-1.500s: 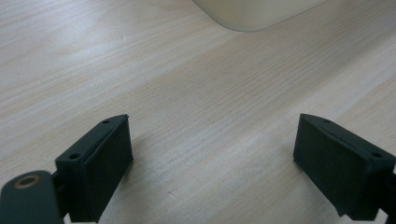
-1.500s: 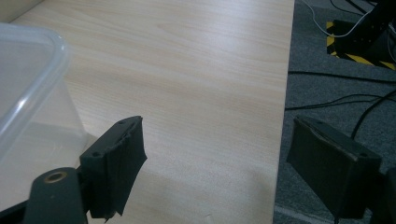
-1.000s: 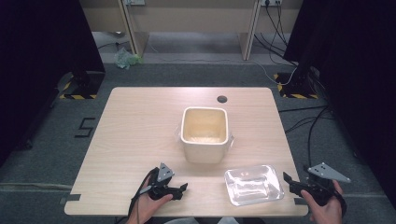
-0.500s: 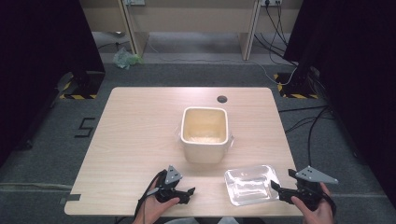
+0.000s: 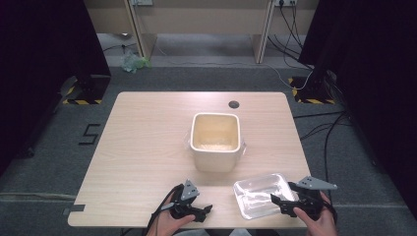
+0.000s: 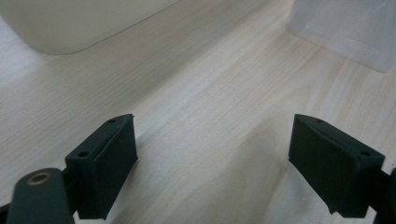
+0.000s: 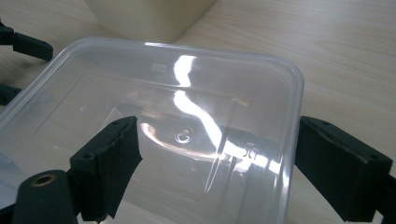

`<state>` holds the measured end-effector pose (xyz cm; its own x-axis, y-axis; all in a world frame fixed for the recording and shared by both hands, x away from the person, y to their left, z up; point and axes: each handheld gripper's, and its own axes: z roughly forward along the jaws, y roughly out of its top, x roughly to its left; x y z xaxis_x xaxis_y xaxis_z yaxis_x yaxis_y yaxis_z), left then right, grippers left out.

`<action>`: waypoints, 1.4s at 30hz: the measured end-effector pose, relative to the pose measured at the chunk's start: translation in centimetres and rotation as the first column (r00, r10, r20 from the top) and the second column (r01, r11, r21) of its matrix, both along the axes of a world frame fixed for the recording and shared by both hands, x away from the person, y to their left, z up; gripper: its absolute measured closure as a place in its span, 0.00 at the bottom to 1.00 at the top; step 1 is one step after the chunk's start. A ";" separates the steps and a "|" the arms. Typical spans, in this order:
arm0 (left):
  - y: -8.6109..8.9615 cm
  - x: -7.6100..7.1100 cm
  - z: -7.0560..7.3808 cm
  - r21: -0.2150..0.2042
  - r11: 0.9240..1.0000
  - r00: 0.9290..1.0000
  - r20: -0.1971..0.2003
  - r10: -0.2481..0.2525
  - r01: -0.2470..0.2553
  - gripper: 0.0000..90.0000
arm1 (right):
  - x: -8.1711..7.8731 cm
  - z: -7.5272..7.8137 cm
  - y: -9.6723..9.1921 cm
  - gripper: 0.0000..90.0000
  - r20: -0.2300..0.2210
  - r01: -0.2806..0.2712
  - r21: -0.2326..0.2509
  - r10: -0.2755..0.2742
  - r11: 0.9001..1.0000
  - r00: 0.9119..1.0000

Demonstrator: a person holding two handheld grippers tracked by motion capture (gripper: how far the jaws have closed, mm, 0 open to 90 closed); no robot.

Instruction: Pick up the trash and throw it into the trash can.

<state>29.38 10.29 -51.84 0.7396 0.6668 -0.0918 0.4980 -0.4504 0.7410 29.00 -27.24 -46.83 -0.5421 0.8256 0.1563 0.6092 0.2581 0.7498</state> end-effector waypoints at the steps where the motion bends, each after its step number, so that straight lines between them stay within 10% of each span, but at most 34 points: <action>1: -0.1 0.0 0.1 -0.006 1.000 1.000 -0.005 -0.006 0.006 0.17 | 0.2 -0.1 0.5 0.17 0.007 -0.003 0.000 0.003 1.000 1.000; 15: 1.2 0.3 0.4 -0.022 1.000 1.000 0.002 0.020 -0.020 0.17 | 4.8 1.2 7.9 0.21 0.073 -0.125 -0.098 0.133 0.987 0.988; 22: 1.8 0.8 1.0 -0.037 0.999 0.999 0.025 0.034 -0.033 0.17 | 2.4 2.4 4.3 0.20 0.110 -0.038 -0.038 0.042 0.999 0.993; 29: 1.4 1.5 0.8 -0.071 0.997 0.999 0.016 0.035 -0.034 0.17 | -1.3 0.3 0.8 0.20 0.059 0.046 0.046 -0.049 0.998 0.997; 42: -1.4 0.7 0.4 -0.054 0.997 0.999 0.025 -0.047 0.049 0.18 | -0.7 -1.2 2.0 0.20 0.033 0.010 0.085 -0.012 0.996 0.999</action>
<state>30.05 8.86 -51.48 0.7730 0.6250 -0.1088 0.4587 -0.4323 0.7763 28.30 -25.23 -48.07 -0.5392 0.8161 0.2078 0.5860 0.1864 0.7886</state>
